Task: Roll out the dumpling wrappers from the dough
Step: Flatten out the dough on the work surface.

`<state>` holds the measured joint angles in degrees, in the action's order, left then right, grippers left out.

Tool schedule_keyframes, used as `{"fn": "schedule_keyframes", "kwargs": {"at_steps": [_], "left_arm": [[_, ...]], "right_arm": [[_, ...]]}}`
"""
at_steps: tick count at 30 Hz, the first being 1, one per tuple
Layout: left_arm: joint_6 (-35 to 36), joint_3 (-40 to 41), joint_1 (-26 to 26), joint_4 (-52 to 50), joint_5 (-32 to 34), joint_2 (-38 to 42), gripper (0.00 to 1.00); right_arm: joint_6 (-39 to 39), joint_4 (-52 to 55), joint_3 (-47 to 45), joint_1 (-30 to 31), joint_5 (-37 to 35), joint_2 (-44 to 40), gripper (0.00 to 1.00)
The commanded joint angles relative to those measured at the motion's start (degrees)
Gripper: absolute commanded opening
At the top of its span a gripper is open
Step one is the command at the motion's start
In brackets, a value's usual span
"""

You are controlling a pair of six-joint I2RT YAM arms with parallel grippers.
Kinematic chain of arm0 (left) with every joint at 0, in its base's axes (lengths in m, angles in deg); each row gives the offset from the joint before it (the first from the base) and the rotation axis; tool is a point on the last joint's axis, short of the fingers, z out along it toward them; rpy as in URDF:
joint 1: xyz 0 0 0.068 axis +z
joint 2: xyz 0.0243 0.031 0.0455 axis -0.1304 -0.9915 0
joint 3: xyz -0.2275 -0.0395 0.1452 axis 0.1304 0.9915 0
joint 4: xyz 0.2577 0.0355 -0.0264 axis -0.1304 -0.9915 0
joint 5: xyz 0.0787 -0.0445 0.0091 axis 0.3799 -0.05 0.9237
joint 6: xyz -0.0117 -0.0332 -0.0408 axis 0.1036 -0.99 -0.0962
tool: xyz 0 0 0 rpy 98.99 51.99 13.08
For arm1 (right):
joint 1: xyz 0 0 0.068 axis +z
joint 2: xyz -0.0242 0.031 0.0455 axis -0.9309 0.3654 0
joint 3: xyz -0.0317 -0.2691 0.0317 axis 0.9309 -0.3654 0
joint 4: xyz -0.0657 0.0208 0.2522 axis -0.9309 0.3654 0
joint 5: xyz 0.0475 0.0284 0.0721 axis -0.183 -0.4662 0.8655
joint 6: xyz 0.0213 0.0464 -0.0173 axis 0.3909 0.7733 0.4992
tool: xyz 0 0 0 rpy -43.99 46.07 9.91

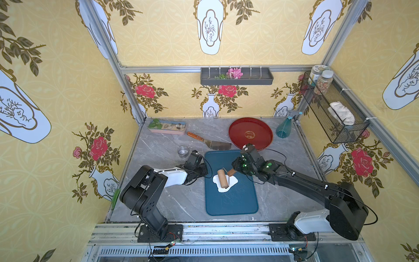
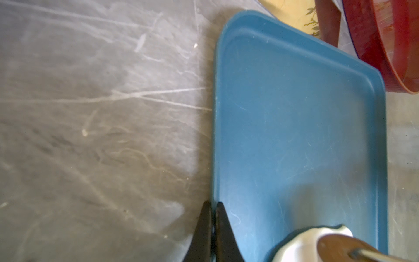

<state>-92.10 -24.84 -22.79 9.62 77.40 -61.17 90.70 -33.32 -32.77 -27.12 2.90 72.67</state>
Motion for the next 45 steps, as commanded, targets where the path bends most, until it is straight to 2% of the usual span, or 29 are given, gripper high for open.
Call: {"fn": "schedule_keyframes", "kwargs": {"at_steps": [1,13,23,32,39,45], "left_arm": [[0.9,0.7,0.1,-6.3,1.4,-1.0,0.0],[0.9,0.6,0.1,-6.2,1.4,-1.0,0.0],[0.9,0.6,0.1,-6.3,1.6,-0.9,0.0],[0.9,0.6,0.1,-6.3,1.6,-0.7,0.0],[0.9,0.6,0.1,-6.3,1.6,-0.7,0.0],[0.9,0.8,0.1,-6.4,1.7,-0.4,0.0]], "right_arm": [[1.0,-1.6,-0.4,0.2,-0.4,0.6,0.0],[2.3,5.0,-0.5,2.9,-3.1,3.5,0.0],[1.5,8.6,0.8,2.6,-4.9,4.3,0.0],[0.4,10.1,1.5,2.7,-5.6,3.4,0.0],[1.0,9.9,3.3,5.8,-6.0,6.8,0.0],[1.3,10.0,2.3,4.9,-5.9,6.3,0.0]]}}
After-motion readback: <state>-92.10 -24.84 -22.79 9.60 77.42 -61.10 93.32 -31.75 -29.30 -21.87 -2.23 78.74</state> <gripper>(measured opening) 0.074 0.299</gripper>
